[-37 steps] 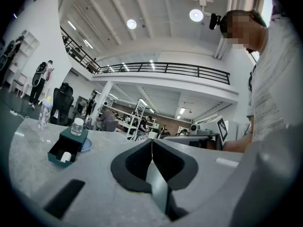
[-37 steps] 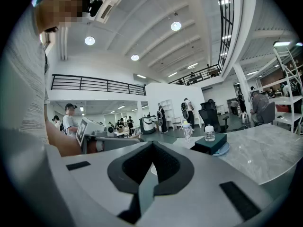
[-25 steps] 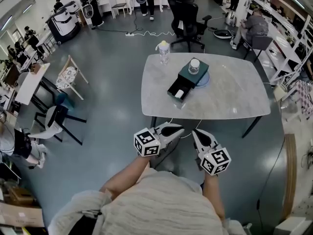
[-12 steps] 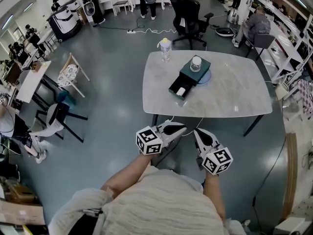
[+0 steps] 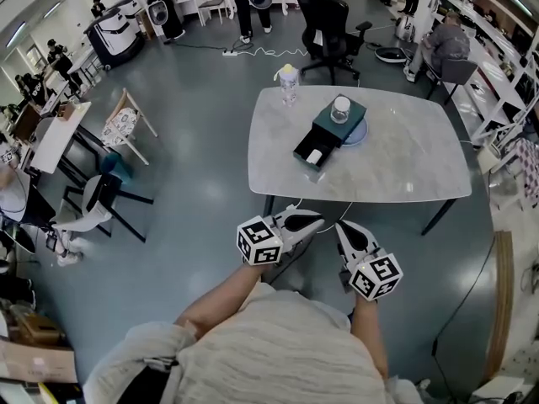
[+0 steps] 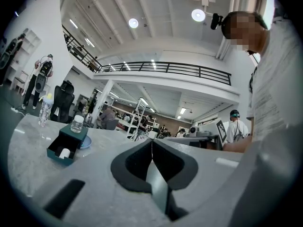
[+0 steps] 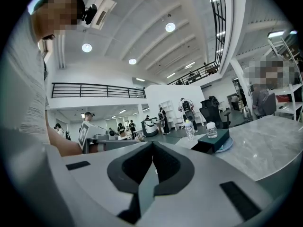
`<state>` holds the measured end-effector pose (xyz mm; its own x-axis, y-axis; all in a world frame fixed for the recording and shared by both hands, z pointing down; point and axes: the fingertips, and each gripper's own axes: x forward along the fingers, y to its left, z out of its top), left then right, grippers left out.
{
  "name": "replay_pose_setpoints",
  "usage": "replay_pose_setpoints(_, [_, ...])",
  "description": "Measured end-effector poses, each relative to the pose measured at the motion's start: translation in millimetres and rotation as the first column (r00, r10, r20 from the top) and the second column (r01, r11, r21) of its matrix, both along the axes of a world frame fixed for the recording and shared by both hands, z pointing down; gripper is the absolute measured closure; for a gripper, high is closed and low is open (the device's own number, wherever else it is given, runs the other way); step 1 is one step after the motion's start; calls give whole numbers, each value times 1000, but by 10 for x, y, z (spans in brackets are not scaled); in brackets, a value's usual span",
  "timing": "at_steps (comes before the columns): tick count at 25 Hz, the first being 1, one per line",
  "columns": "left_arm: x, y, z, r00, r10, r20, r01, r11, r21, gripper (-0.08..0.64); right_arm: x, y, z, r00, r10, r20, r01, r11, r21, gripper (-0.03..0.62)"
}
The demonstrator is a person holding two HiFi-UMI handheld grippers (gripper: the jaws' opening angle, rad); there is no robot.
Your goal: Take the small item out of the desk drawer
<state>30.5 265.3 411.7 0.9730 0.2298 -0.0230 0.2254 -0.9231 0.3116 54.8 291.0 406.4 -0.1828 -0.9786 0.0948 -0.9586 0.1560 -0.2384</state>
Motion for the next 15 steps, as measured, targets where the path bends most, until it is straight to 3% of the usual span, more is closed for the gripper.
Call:
replay_pose_setpoints(8, [22,-54,77,1000,-8,17,9,1000,-15,545,48,-38,66,1000,-1,15,1,1000,-12,583])
replay_pose_setpoints(15, [266,-385,118,1000,9,15,-9,1000,-25,545,238,-372,136,1000,-10,16,10,999,-32,583])
